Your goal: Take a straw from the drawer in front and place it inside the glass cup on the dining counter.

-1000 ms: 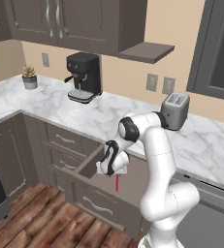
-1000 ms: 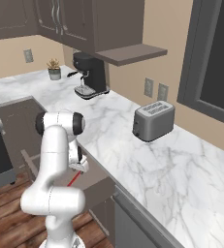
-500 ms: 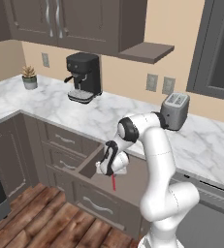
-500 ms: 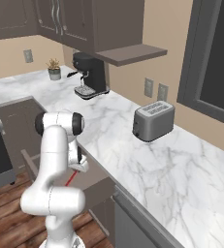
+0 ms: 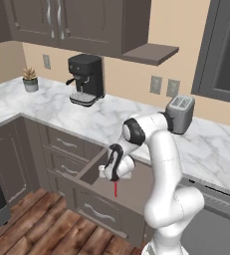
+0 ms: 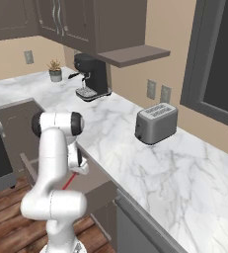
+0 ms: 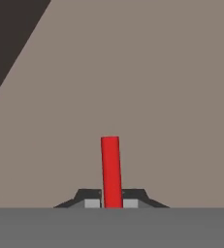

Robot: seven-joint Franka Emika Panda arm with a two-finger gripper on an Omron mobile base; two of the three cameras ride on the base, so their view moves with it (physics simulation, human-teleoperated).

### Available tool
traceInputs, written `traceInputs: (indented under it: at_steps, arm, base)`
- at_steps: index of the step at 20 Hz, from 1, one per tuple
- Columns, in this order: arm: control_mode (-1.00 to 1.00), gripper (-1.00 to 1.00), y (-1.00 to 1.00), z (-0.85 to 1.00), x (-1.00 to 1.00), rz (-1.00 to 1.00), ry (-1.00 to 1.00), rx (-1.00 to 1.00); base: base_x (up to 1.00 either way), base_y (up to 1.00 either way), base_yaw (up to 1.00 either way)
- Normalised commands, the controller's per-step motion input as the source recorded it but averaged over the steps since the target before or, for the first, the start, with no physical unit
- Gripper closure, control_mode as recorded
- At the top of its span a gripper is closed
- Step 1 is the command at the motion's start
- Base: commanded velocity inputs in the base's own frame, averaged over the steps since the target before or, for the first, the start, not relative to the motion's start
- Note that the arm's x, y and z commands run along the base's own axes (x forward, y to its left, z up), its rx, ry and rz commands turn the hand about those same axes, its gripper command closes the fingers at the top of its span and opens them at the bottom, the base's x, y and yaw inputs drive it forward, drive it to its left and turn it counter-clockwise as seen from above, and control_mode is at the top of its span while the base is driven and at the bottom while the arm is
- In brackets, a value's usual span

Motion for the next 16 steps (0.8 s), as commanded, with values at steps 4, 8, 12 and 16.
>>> traceInputs:
  at_steps: [4,8,12,16]
  arm:
    - [-1.00,1.00,0.00,0.90,-0.34,0.00,-0.20,0.02]
    - [-1.00,1.00,0.00,0.72,-0.40,0.00,-0.11,0.03]
    - [-1.00,1.00,0.00,0.86,-0.08,0.00,-0.08,0.04]
    - [-1.00,1.00,0.00,0.97,0.00,0.00,-0.08,0.05]
  base:
    - [0.00,0.00,0.00]
    - [0.00,0.00,0.00]
    - [0.00,0.00,0.00]
    - [0.00,0.00,0.00]
